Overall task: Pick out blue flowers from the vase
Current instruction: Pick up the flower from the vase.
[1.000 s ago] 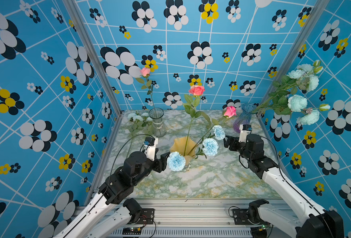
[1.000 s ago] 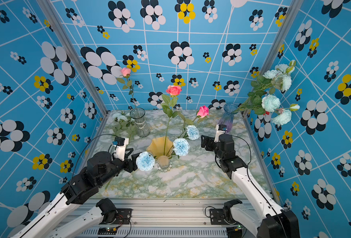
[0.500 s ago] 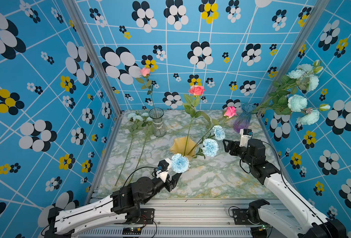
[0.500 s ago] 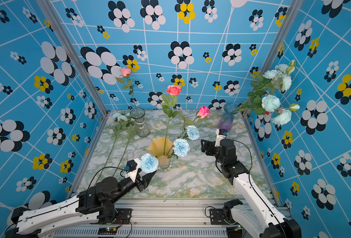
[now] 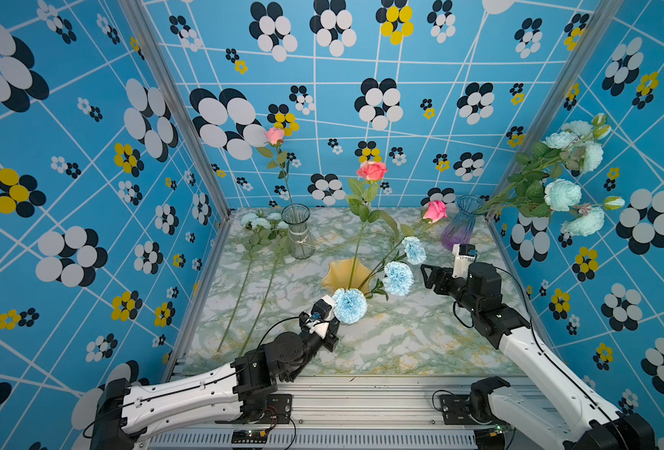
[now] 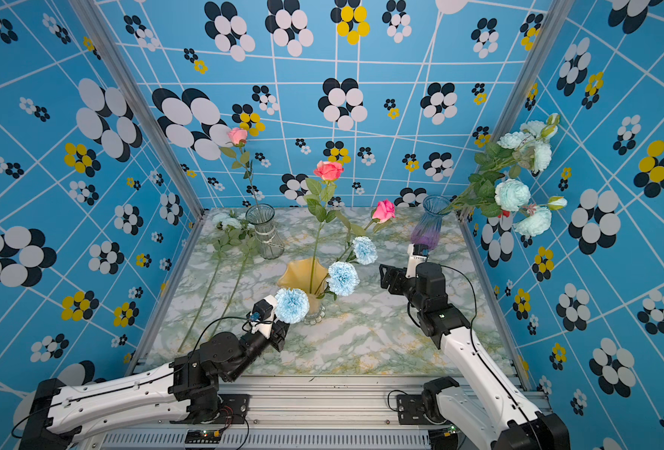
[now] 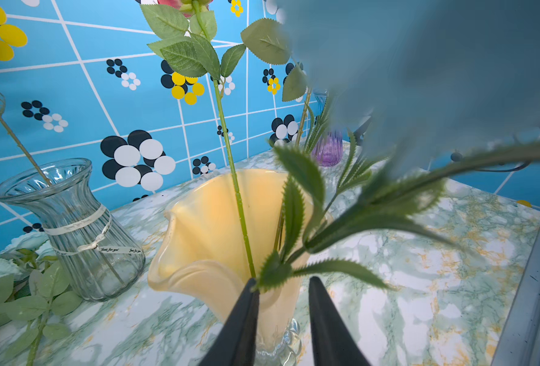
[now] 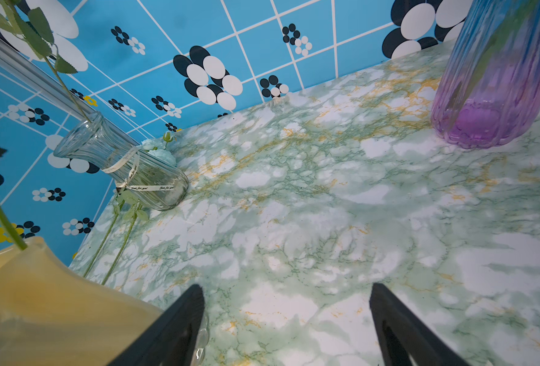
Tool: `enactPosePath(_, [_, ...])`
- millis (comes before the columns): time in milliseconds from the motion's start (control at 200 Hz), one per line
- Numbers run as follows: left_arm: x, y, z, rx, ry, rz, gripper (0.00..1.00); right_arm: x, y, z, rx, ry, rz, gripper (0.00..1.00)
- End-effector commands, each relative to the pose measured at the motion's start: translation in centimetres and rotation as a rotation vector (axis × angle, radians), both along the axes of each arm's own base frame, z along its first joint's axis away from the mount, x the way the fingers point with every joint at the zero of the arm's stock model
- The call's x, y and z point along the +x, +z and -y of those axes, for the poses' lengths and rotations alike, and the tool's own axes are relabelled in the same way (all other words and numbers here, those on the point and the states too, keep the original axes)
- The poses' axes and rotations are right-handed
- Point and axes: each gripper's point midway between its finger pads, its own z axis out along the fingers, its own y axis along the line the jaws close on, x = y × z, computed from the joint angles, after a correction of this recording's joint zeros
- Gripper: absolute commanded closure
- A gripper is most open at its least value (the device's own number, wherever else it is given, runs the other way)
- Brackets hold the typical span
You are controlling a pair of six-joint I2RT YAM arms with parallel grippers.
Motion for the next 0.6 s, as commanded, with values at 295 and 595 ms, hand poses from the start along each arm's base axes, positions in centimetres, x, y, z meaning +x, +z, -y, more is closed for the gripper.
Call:
enactPosePath(295, [3.2, 1.6, -0.4, -0.006, 0.018, -0.041, 0.77, 0.0, 1.4, -0.5, 0.013, 0.019, 0.025, 0.15])
enactPosePath(595, [2.1, 0.6, -1.8, 0.032, 0.037, -0.082, 0.53, 0.0, 1.4, -0.5, 0.013, 0.019, 0.021, 0.15])
